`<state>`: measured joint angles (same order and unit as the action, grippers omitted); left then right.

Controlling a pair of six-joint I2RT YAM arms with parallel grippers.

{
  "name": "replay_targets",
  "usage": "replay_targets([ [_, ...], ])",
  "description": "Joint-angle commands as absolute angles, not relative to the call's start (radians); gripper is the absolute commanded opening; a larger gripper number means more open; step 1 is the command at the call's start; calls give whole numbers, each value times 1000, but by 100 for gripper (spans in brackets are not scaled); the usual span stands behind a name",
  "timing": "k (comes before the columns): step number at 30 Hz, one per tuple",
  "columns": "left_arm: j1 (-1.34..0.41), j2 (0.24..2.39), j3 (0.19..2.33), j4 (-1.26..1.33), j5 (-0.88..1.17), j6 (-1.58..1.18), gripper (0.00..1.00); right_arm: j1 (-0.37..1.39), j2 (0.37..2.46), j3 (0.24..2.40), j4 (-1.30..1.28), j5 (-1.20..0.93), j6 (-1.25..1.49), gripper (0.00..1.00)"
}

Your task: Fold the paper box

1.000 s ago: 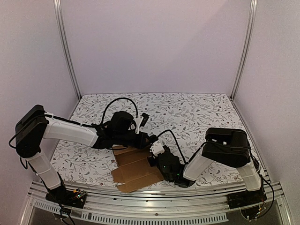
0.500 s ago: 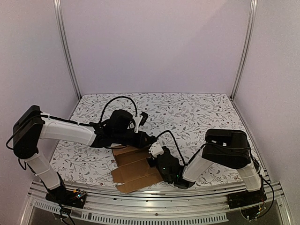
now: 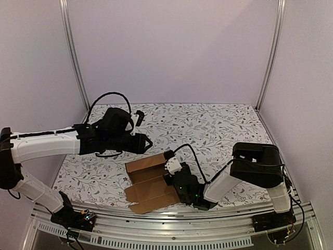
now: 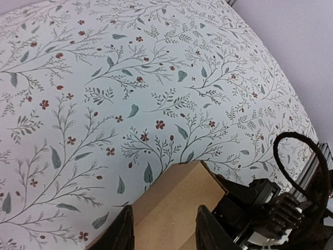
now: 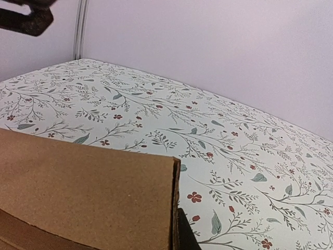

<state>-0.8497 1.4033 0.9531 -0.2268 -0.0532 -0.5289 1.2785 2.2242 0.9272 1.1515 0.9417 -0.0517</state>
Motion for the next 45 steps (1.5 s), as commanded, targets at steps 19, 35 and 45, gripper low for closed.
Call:
replay_targets([
  [19, -839, 993, 693, -473, -227, -686, 52, 1337, 2069, 903, 756, 1119, 195, 32],
  [35, -838, 1064, 799, -474, -227, -589, 56, 1355, 1681, 773, 243, 808, 382, 82],
  [45, -836, 1212, 892, -437, -122, -529, 57, 1268, 1415, 687, -56, 391, 624, 99],
])
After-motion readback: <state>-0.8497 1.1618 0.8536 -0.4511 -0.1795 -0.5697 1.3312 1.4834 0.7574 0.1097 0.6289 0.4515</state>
